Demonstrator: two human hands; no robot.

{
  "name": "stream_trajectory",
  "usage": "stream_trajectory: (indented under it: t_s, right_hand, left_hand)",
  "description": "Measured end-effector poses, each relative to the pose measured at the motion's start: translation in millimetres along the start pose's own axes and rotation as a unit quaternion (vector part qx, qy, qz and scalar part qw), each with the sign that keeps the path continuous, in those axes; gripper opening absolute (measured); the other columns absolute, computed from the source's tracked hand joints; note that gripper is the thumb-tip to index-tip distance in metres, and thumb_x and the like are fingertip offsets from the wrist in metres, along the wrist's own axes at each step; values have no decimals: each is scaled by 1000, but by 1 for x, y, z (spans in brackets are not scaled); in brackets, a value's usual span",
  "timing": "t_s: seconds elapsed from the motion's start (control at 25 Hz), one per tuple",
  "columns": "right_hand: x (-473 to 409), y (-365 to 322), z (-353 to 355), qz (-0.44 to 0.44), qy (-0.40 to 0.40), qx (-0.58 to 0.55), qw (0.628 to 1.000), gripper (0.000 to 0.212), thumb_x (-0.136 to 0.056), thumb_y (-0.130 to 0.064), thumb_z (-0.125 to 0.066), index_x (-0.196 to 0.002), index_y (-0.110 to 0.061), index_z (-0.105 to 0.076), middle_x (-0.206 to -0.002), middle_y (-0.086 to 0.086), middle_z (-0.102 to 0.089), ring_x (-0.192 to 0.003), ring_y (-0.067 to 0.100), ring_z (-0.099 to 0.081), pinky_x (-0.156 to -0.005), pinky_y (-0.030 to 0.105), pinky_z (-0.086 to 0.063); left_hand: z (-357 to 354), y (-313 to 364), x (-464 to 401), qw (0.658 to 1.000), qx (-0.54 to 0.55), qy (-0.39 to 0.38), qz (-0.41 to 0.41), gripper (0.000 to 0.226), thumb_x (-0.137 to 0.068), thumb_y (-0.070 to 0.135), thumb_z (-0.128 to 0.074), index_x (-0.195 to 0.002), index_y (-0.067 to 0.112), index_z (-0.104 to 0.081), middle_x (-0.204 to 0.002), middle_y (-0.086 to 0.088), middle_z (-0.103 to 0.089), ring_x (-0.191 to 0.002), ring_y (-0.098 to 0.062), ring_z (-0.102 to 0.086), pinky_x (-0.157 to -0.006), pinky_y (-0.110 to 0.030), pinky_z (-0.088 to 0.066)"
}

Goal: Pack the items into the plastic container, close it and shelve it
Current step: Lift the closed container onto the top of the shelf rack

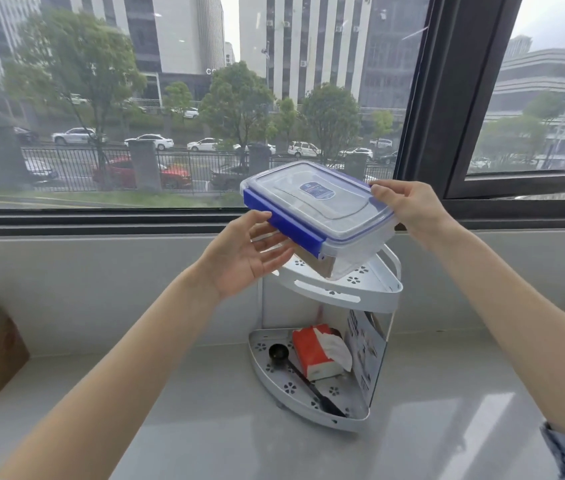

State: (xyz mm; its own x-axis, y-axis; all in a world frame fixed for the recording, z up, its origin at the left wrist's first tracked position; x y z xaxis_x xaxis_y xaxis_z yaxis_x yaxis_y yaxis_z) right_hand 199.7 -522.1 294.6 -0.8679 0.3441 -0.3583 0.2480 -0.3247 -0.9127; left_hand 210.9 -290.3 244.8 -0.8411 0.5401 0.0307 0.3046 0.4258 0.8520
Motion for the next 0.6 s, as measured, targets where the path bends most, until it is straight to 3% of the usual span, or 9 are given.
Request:
stream_trajectory:
  t_s: [0.16,0.24,0.36,0.48,0.6]
  right_hand:
    - [-19,28,4,-13,5,16,1000,31,-87,-14,-57,-115,-2,-59,-119,13,-61,-74,4,-61,-56,1,-46]
    - [-24,40,3,-18,9,28,999,30,-86,-13,-58,-114,-1,-60,-118,15,-62,-78,10,-63,-55,0,-45]
    - [-28,51,-1,-4,-4,95,995,29,-86,-14,-58,-111,-1,-62,-115,15,-64,-96,16,-59,-66,7,-45]
    - [-30,55,-8,-1,-46,164,985,28,-87,-18,-58,-110,-4,-64,-115,13,-66,-96,11,-52,-81,17,-38]
    - [-27,56,-8,22,-23,236,971,24,-87,-20,-57,-106,-9,-68,-109,9,-69,-95,13,-56,-88,23,-39]
  left_hand:
    - [-1,-11,-20,1000,-12,1,16,25,-84,21,-51,-104,7,-52,-102,-10,-57,-88,-21,-61,-71,-25,-56]
    - [1,-21,-25,1000,-5,3,27,31,-84,20,-51,-111,5,-51,-108,-12,-55,-97,-24,-60,-76,-27,-55]
    - [8,-30,-27,1000,17,10,24,45,-84,15,-51,-125,-1,-44,-116,-16,-51,-111,-28,-55,-81,-32,-53]
    - [14,-33,-27,1000,17,10,24,46,-83,15,-52,-125,-2,-45,-113,-18,-54,-105,-27,-58,-83,-33,-53]
    - [17,-38,-26,999,21,11,43,46,-82,17,-53,-123,-4,-45,-111,-18,-57,-104,-27,-60,-83,-33,-53]
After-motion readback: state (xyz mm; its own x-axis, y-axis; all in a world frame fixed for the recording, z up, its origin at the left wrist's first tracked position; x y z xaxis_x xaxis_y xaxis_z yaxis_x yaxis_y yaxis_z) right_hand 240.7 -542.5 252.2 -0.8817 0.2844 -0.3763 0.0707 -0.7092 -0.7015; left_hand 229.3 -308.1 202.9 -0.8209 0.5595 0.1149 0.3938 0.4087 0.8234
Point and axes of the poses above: each hand's wrist, its own x-axis away from the middle knuckle, its own z-axis out of the back of the hand, y = z × x, the point moved 4 cm from there along -x, towards the middle knuckle
